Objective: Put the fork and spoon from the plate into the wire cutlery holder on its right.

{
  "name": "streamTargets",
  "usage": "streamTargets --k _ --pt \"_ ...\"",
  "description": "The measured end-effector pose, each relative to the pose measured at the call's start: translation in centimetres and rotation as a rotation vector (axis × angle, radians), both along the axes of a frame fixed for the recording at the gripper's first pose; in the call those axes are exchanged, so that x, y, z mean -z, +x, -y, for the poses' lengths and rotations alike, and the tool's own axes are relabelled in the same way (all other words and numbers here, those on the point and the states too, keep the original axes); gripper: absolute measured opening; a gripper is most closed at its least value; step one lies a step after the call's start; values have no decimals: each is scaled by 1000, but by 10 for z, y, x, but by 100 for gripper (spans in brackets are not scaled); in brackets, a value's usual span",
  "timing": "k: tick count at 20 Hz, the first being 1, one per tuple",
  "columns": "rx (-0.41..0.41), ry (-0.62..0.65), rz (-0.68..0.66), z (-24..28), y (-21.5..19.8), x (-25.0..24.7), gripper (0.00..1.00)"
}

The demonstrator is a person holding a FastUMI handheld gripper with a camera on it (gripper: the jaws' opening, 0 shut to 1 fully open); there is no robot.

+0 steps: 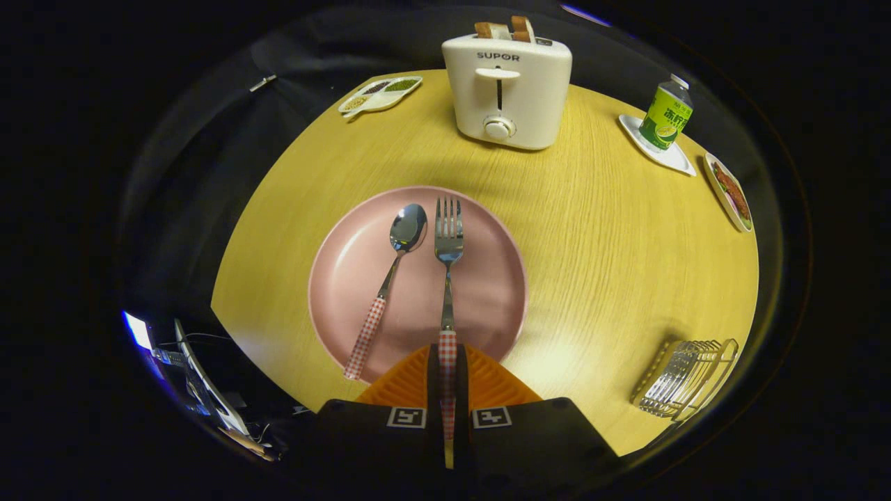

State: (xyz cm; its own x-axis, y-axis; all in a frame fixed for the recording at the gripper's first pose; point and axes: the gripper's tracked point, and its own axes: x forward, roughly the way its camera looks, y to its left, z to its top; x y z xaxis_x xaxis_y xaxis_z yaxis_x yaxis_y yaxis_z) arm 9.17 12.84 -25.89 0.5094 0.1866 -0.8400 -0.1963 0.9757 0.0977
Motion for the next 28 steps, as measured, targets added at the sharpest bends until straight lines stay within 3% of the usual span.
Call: streamTargets --k 6,11,20,28 --pt "-48 91 31 46 -37 -50 9" --pt "-64 44 18 121 -73 -80 9" --pt "-156 -95 -190 223 -127 -90 9" --pt "-196 -167 -359 277 -127 -79 10"
